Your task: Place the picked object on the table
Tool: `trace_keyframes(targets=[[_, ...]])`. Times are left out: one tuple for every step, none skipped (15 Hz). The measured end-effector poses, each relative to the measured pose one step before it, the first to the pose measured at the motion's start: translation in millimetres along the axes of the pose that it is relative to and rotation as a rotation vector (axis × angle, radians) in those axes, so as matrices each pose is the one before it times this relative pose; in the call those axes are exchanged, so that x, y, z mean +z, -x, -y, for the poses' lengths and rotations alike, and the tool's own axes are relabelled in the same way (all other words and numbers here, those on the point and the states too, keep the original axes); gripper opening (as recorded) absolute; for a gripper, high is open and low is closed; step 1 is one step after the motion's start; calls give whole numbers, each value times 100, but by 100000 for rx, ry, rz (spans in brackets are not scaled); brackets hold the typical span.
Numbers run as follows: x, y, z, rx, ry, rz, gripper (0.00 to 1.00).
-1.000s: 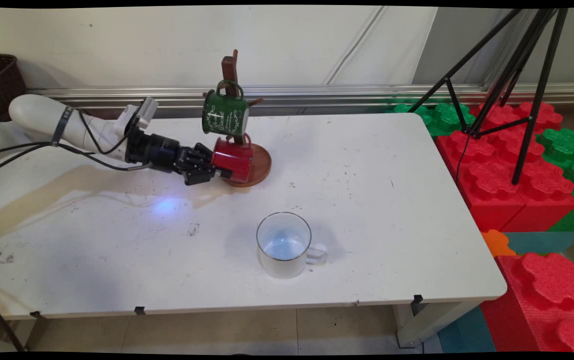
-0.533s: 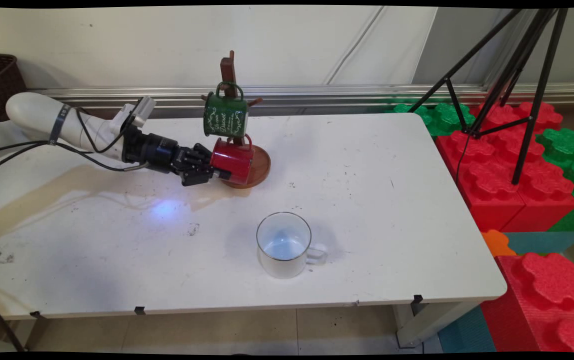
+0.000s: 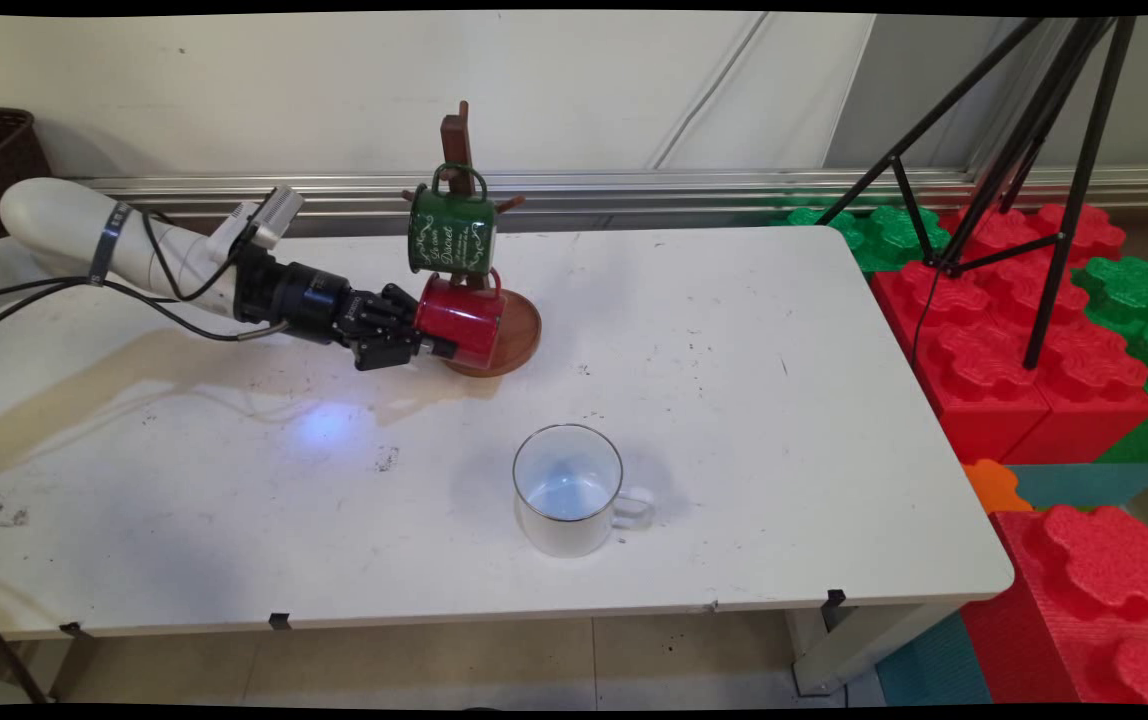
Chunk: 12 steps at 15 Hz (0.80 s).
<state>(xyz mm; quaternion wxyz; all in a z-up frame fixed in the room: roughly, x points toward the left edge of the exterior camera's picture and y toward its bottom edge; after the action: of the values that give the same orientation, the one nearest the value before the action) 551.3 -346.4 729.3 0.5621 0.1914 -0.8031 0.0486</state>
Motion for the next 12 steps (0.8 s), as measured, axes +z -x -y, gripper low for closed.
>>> trace_keyframes(targets=[[-110,-131,-188,153,567,-111,0],[-98,-138,-207,167,646,-97,0],[-79,-95,-173,115,500,-51,0],[-102,-111,-211,167,556,-16,0],[-75,-60,-163,67,402,11,0],[-111,-89,-231,135,562,68,0],[-126,-64,-261,147,625,155,0],[-90,-32,-179,87,400,146,0],[-90,-23,-185,81,440,206,0],[-152,-1,-265,107,519,376,0],[-197,28,-329,111,605,545,0],[-184,29,-297,155,525,563,0]])
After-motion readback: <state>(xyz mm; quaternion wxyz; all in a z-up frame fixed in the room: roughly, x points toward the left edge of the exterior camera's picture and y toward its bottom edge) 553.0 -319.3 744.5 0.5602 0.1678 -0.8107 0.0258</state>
